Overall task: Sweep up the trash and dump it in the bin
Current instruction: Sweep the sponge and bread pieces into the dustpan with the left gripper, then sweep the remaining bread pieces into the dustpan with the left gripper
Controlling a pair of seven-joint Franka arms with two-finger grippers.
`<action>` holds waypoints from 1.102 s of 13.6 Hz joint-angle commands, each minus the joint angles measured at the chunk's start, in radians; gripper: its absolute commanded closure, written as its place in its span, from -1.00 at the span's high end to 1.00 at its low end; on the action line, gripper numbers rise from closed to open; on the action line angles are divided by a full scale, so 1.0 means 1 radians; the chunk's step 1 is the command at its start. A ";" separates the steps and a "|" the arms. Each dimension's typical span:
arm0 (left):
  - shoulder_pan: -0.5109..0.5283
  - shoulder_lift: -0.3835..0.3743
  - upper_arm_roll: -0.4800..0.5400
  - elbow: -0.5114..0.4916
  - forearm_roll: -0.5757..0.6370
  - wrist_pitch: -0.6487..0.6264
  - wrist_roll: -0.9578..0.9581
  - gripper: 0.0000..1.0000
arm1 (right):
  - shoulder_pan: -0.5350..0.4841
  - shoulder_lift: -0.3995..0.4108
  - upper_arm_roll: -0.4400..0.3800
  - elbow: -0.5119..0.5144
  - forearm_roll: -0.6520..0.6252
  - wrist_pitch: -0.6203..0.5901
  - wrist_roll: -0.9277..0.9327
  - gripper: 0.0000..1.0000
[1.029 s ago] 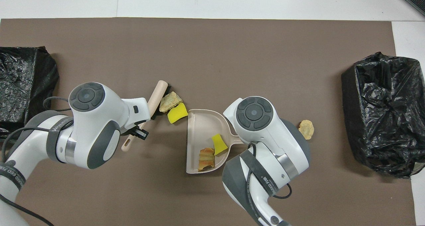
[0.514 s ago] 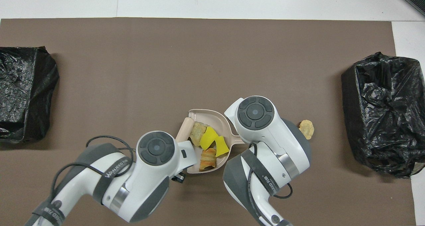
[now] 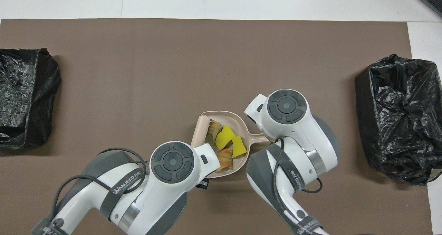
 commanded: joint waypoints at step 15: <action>0.261 0.055 -0.007 -0.059 -0.009 0.068 0.145 -1.00 | -0.024 -0.024 0.002 -0.040 0.005 0.125 0.066 -1.00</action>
